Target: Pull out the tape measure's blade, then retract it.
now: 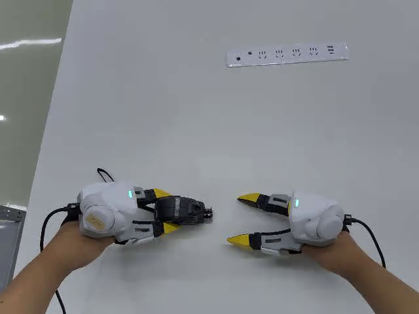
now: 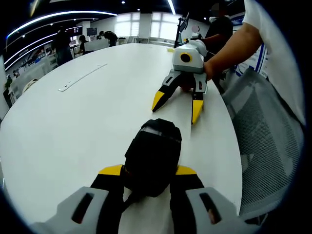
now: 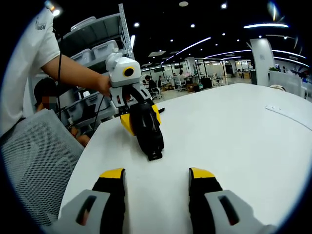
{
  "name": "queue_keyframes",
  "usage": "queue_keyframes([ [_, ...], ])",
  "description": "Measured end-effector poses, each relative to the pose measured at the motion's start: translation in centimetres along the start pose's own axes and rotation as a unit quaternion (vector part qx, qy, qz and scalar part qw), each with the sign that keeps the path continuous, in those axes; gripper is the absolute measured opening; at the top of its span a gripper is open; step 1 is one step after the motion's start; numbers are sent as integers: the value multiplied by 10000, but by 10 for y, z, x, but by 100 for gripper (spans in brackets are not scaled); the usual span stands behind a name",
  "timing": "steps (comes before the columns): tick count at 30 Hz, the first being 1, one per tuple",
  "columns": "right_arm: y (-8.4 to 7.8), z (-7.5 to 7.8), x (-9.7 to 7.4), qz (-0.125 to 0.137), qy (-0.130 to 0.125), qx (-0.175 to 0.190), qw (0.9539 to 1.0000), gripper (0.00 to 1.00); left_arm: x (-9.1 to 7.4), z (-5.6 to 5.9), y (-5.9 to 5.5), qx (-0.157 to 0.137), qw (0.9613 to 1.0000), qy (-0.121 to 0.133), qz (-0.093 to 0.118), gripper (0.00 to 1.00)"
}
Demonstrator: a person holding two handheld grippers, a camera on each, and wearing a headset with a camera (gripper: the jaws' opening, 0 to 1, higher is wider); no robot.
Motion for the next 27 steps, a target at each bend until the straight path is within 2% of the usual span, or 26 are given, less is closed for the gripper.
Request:
queue_keyframes([
  [14,6,-1,21,76,207,-268,9994,52,0,0,-1,6,9999,-54,-90,32],
  [27,6,-1,33,5,377,-481,9981,46,0,0,-2,13,9999,-41,-93,32],
])
Point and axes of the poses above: the centre of the closed fingertips' face, and the gripper's own axes: x roughly forward along the fingers, z roughly to its right, y roughly out of its top, the point moved 6 cm from there along -x, roughly backward along the fingers, and after that the axes turned 6 degrees about -x, right-handed, at the moved point
